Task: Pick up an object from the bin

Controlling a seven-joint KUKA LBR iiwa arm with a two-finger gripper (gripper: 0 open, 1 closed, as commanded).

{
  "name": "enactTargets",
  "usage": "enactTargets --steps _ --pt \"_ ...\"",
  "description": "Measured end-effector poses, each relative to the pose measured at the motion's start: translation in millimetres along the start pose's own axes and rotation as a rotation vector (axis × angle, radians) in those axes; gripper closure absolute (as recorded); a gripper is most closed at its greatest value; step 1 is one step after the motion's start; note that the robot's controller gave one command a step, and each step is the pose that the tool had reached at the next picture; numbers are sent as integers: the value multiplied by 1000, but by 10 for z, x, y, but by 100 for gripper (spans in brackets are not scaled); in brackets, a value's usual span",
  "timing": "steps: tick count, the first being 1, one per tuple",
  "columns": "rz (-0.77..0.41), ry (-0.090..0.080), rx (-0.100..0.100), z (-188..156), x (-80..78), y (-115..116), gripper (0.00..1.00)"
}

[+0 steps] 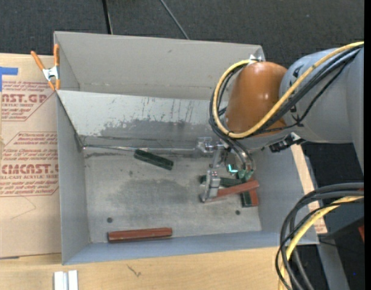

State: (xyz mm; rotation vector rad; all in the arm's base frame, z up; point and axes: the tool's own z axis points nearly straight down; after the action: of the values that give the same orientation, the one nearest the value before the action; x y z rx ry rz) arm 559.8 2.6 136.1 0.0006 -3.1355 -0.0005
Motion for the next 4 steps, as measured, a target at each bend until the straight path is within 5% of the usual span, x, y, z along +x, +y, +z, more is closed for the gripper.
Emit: enactTargets --steps 1,2,3,4 --pt "0 -7 0 -38 -20 0 0" --pt "-28 -12 1 554 11 -575 0" --pt "-15 -1 0 228 88 -631 0" --pt "-11 -13 1 -137 32 -661 0"
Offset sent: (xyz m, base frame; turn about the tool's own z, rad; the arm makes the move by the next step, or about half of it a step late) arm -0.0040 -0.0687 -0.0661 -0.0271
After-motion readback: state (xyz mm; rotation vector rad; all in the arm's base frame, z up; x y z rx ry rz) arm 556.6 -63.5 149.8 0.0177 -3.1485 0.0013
